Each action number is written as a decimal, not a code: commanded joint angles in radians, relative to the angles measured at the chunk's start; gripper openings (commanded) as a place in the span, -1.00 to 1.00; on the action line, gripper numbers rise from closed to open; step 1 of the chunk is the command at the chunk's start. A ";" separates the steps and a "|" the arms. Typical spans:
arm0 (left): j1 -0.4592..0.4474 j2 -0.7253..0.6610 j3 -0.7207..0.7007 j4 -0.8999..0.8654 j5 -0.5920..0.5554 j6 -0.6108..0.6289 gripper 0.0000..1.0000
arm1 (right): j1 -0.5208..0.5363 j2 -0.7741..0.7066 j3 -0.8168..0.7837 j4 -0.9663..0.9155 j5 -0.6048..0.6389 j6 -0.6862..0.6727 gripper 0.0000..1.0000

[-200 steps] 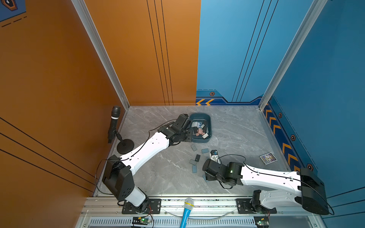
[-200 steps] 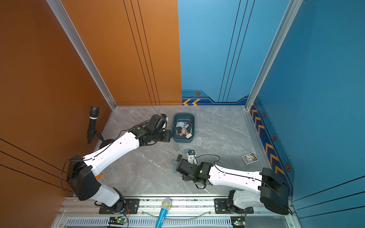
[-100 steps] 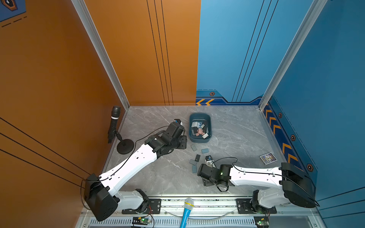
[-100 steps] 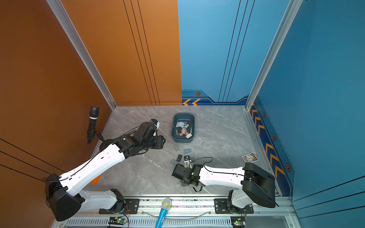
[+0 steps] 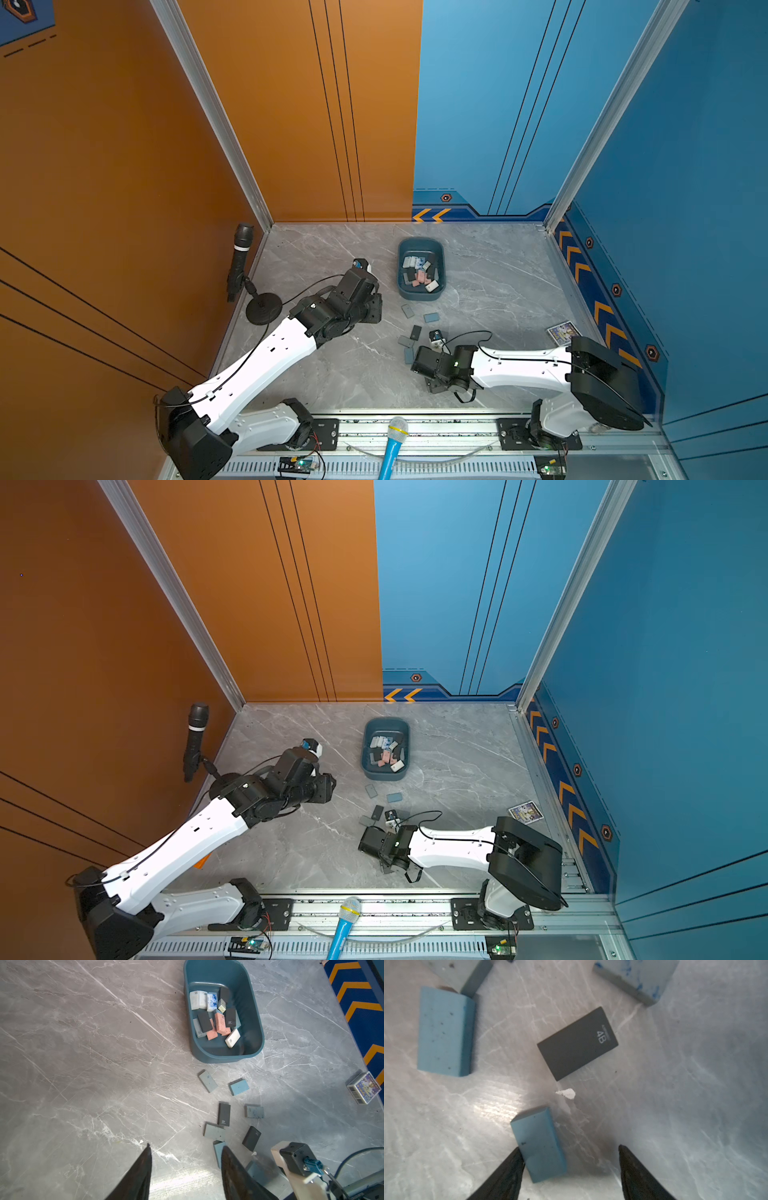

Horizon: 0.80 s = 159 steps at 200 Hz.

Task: Put the eraser in the storage box
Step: Pick up the eraser from the center of the board.

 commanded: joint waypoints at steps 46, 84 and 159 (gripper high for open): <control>0.010 -0.018 -0.032 -0.020 -0.031 -0.014 0.09 | -0.014 0.048 -0.015 0.040 -0.061 -0.014 0.05; 0.018 -0.014 -0.032 -0.019 -0.030 -0.014 0.09 | -0.009 0.081 0.006 0.045 -0.075 -0.018 -0.29; 0.046 0.000 -0.061 -0.019 -0.022 -0.007 0.09 | -0.025 0.037 0.043 -0.006 -0.064 -0.033 -0.63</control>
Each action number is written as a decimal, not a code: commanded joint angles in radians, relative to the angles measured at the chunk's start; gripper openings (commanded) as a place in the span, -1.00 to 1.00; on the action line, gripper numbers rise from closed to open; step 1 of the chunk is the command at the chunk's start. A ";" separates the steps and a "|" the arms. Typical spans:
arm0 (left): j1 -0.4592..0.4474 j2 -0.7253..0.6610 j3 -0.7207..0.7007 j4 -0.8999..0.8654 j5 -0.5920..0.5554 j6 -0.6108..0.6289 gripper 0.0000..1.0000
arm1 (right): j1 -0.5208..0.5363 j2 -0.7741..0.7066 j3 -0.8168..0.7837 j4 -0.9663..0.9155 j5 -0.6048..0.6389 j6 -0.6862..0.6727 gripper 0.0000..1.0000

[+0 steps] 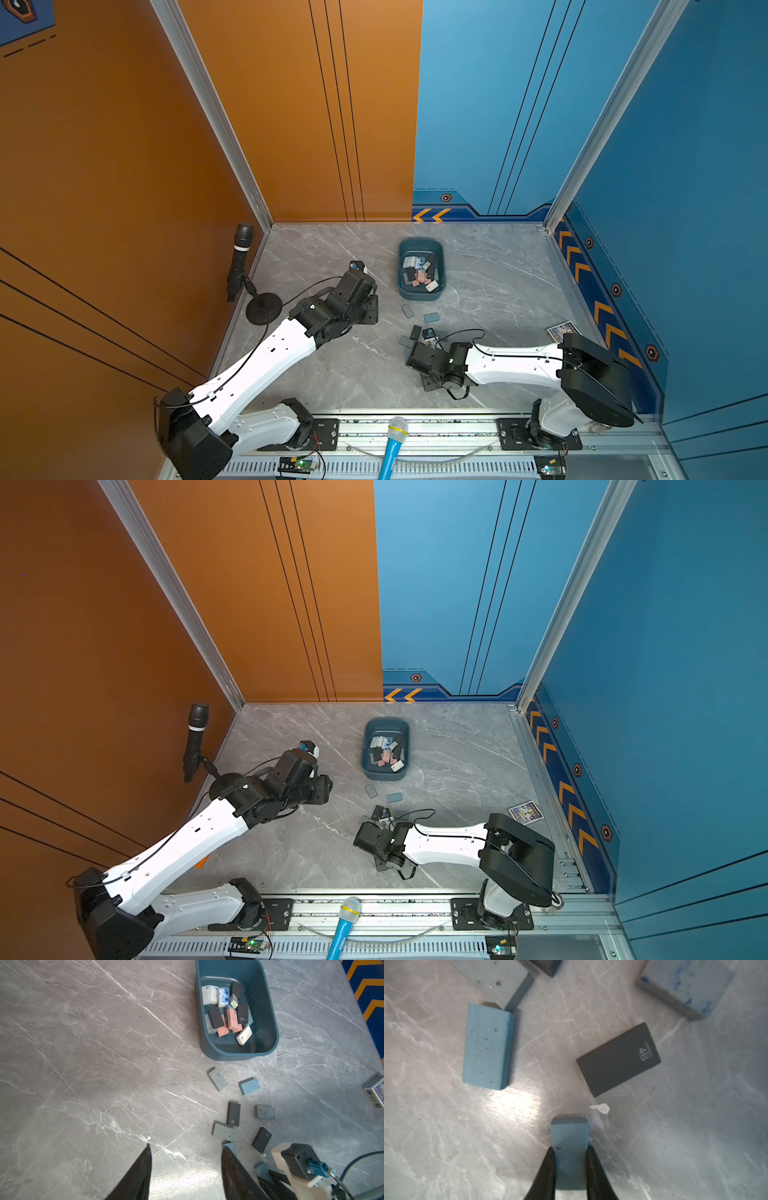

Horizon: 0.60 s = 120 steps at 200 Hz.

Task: Put the eraser in the storage box
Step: Pick up the eraser from the center of the board.

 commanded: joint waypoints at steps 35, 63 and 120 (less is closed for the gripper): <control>0.031 0.016 -0.041 -0.017 -0.007 0.001 0.09 | -0.032 -0.053 0.058 -0.120 0.002 -0.040 -0.64; 0.048 0.036 -0.041 -0.016 0.007 0.006 0.09 | -0.072 -0.092 0.121 -0.161 0.000 -0.096 -0.64; 0.059 0.108 -0.036 0.001 0.052 0.011 0.09 | -0.296 -0.101 0.301 -0.168 -0.078 -0.270 -0.63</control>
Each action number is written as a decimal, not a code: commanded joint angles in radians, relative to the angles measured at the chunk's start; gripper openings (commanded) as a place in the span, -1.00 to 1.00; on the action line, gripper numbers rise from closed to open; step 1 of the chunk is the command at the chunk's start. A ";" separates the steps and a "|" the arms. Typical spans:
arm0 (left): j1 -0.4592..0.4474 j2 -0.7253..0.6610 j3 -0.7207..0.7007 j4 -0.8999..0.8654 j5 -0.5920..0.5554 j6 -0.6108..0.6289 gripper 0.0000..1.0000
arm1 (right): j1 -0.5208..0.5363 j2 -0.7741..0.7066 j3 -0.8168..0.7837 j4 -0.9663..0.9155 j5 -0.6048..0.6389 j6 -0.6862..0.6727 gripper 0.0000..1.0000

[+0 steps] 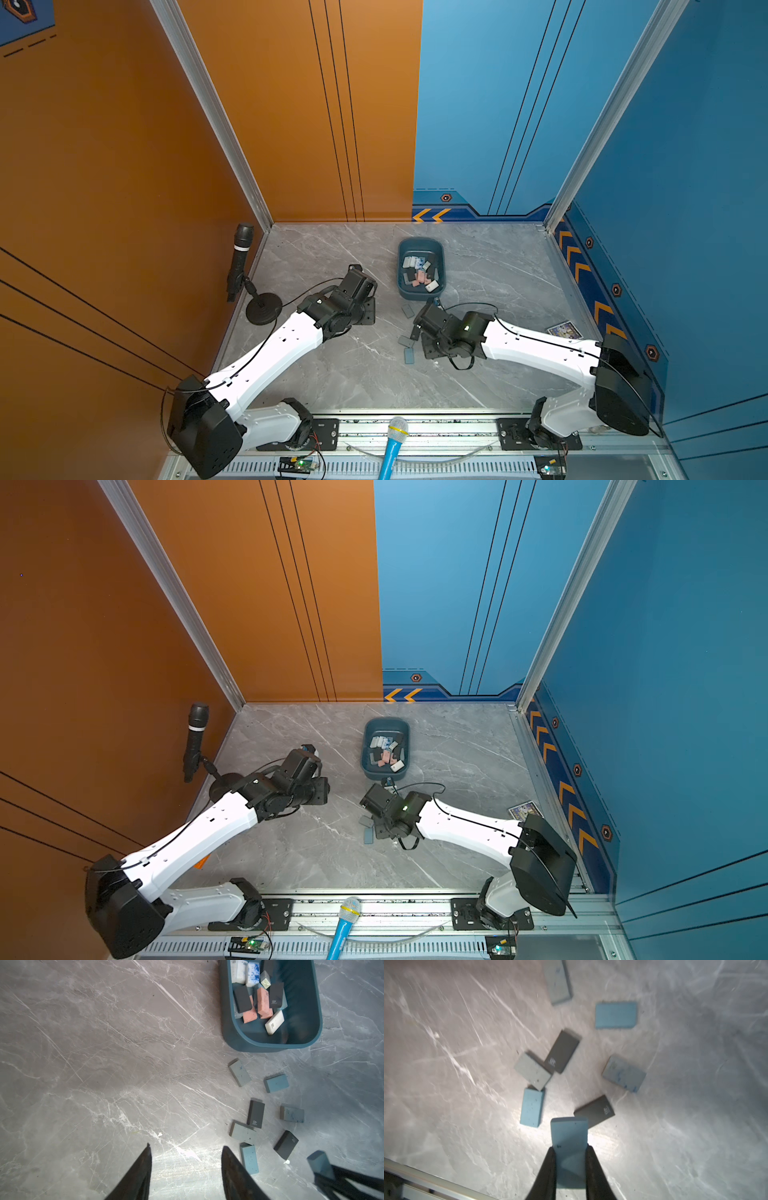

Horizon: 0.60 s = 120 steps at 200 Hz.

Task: Put the eraser in the storage box
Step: Pick up the eraser from the center of the board, then place the eraser in the storage box.

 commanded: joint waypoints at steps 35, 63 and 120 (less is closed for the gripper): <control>0.009 0.086 0.009 0.003 0.080 0.007 0.09 | -0.222 0.119 0.251 -0.042 -0.098 -0.208 -0.59; 0.001 0.135 0.046 0.003 0.115 0.002 0.09 | -0.328 0.275 0.389 -0.042 -0.162 -0.261 -0.59; -0.036 0.204 0.067 0.003 0.150 -0.024 0.09 | -0.438 0.610 0.677 -0.079 -0.243 -0.305 -0.61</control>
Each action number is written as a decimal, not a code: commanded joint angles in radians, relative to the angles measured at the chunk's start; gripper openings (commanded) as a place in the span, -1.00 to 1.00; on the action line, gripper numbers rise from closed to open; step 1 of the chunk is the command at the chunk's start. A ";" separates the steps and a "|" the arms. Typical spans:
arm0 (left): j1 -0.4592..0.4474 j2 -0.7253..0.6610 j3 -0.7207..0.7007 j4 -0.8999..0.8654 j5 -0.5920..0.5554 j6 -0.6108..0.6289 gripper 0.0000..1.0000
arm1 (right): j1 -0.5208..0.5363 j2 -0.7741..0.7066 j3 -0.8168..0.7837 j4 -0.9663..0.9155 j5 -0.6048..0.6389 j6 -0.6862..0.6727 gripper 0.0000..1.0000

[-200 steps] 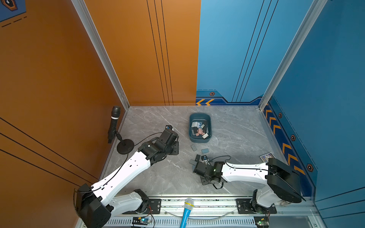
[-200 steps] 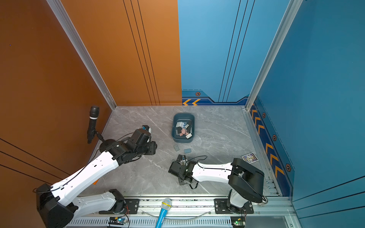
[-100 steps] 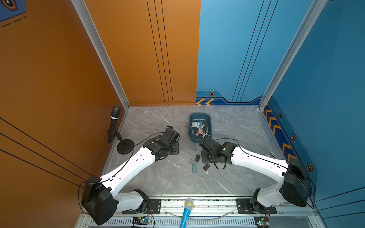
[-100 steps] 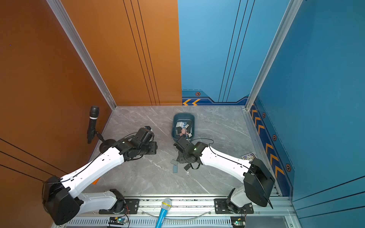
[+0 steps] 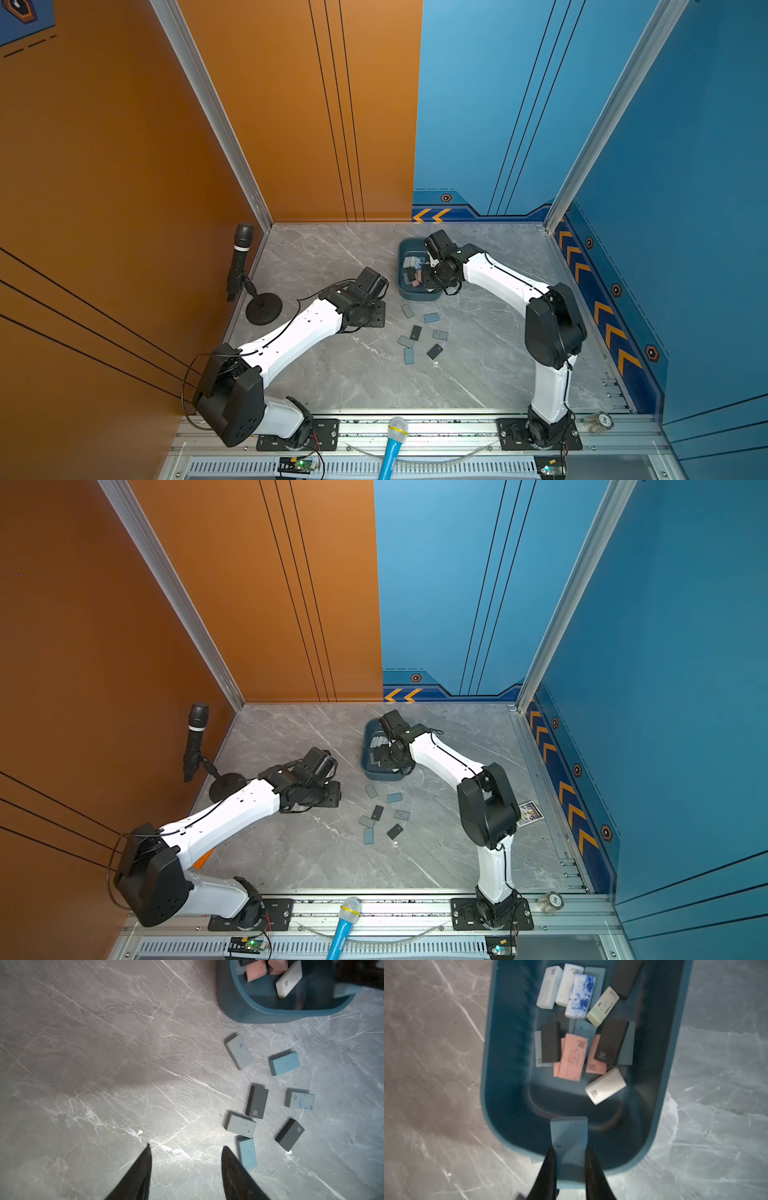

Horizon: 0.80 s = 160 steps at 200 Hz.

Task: Put the eraser in the storage box
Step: Place the eraser in the storage box.

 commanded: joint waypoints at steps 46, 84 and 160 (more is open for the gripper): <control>-0.058 0.065 0.036 -0.006 0.050 -0.043 0.09 | -0.044 0.205 0.217 -0.078 -0.081 -0.036 -0.33; -0.078 0.058 0.032 -0.022 0.048 -0.055 0.10 | -0.043 0.147 0.203 -0.080 -0.068 -0.035 0.02; -0.201 0.072 0.023 -0.038 0.033 -0.099 0.16 | -0.020 -0.247 -0.080 0.000 0.026 -0.031 0.07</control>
